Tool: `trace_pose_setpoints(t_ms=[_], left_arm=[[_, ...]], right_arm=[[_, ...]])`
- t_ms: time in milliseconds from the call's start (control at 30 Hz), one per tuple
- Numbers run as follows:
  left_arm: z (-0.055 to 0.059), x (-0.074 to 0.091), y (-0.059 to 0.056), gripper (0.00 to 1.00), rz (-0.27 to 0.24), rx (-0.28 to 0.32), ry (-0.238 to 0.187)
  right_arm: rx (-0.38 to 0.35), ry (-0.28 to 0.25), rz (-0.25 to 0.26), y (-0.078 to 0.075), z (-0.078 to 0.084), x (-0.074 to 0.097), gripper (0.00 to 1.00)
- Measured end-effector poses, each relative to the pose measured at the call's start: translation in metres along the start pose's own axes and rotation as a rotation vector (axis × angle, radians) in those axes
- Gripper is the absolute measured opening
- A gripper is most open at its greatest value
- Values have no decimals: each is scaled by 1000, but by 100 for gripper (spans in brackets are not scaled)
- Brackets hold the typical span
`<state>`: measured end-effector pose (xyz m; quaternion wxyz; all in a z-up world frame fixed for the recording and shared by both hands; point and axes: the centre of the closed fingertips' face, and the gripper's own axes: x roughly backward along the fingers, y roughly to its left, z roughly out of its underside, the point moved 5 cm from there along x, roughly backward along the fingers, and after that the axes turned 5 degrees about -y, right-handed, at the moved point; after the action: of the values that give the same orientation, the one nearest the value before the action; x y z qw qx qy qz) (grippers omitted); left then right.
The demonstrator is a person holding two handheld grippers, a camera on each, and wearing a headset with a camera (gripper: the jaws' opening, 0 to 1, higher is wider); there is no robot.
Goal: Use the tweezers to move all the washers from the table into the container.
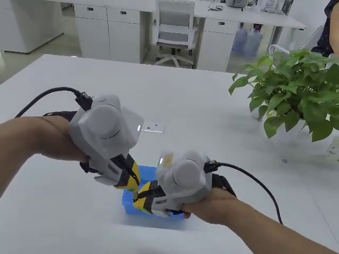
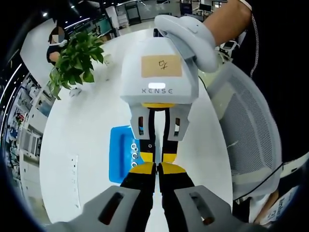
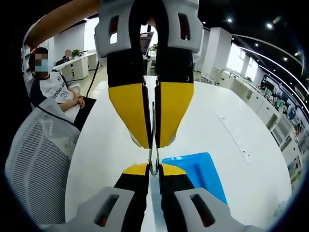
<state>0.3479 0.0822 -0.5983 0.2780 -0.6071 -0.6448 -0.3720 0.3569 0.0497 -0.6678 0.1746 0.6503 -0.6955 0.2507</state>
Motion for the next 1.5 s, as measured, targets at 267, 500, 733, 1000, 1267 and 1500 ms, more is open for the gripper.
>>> trace_pose_setpoints(t_ms=[267,500,733,1000,1267,1500], left_arm=[[-1,0,12,6,-10,-14,-7],[2,-4,24,6,-18,-25,-13],[8,-13,33,6,-15,-26,-14],[18,-27,44,6,0,-21,-13],[24,-36,52,6,12,-23,-8],[32,-43,55,6,23,-18,0]], right_arm=[[3,1,14,-13,0,3,9],[-1,5,21,-25,5,1,9],[-17,10,16,-34,14,-4,9],[-46,18,12,-43,28,-12,9],[-67,19,12,-49,37,-19,9],[-87,15,7,-51,43,-28,9]])
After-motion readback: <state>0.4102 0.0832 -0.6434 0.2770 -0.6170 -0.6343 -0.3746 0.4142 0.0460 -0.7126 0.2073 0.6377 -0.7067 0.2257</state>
